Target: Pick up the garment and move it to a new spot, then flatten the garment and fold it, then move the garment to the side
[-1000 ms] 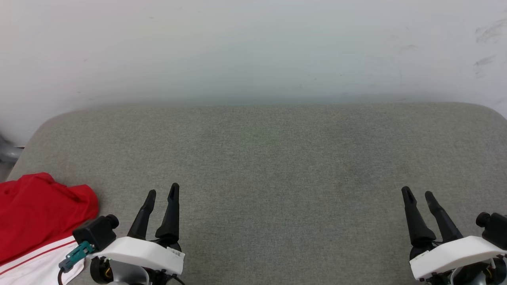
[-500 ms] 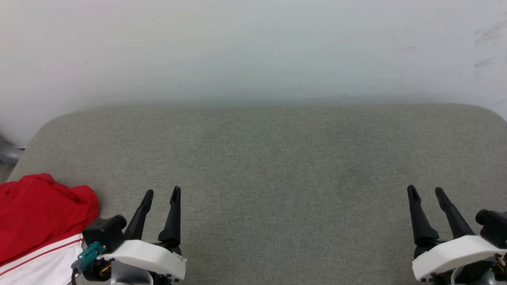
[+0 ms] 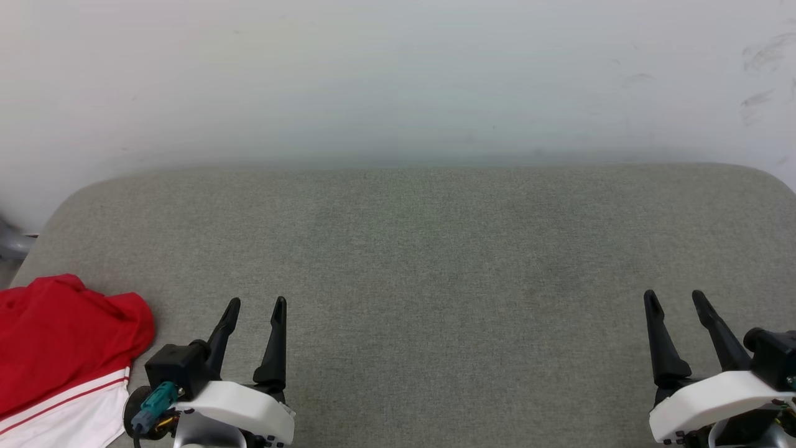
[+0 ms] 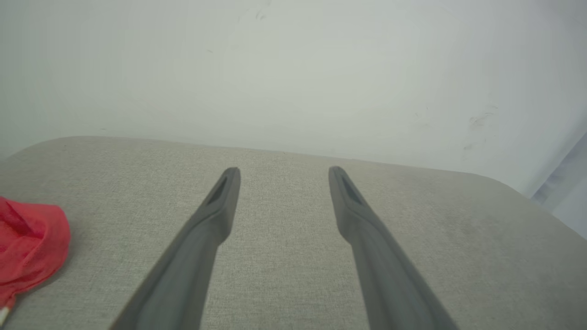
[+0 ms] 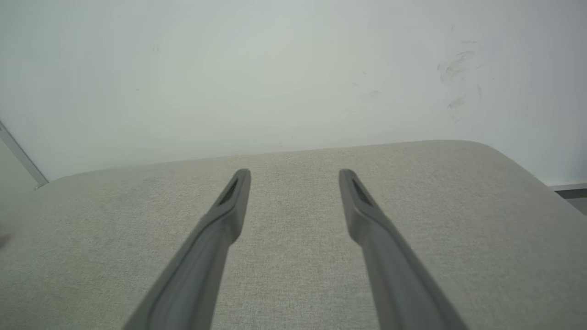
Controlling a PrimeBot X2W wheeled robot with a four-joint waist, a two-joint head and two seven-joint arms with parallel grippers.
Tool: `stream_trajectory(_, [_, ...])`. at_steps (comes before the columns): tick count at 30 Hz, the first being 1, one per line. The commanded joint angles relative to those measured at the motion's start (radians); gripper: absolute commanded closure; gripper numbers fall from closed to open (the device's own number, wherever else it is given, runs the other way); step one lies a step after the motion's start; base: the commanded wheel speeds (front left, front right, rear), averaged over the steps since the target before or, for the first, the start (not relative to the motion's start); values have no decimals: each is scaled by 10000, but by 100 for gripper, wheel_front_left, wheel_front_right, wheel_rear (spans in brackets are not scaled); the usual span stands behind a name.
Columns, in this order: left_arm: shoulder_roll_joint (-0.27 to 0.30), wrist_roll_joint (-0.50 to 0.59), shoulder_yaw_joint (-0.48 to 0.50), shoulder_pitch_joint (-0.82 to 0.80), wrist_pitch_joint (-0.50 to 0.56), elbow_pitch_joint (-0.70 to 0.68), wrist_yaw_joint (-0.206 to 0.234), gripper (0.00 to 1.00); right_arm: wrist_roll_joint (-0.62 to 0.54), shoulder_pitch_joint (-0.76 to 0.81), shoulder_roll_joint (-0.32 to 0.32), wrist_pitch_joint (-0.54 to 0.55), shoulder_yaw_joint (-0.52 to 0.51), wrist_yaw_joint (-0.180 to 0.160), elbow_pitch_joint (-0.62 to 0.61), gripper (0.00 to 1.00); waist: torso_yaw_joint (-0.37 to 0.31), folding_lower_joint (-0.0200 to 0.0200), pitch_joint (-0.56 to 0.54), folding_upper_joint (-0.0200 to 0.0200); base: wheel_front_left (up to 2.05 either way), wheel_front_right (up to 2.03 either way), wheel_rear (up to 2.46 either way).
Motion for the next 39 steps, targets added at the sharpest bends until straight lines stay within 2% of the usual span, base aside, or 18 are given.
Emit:
stream_trajectory(1, [48, 206, -11, -120, -72, -41, 68, 0, -159, 56, 22, -63, -34, -3, -132, 0, -5, 0, -5, 0, 0, 0, 0])
stream_trajectory(26, [47, 1933, -13, -89, -567, 198, 224, 0, -1405, 224, 26, -319, -308, -3, -368, 0, -13, 0, -75, 0, 0, 0, 0])
stream_trajectory(39, [-23, 2251, 92, -140, -706, 330, 211, 0, -1583, 309, 28, -429, -371, -3, -354, 0, 339, 0, -110, 0, 0, 0, 0])
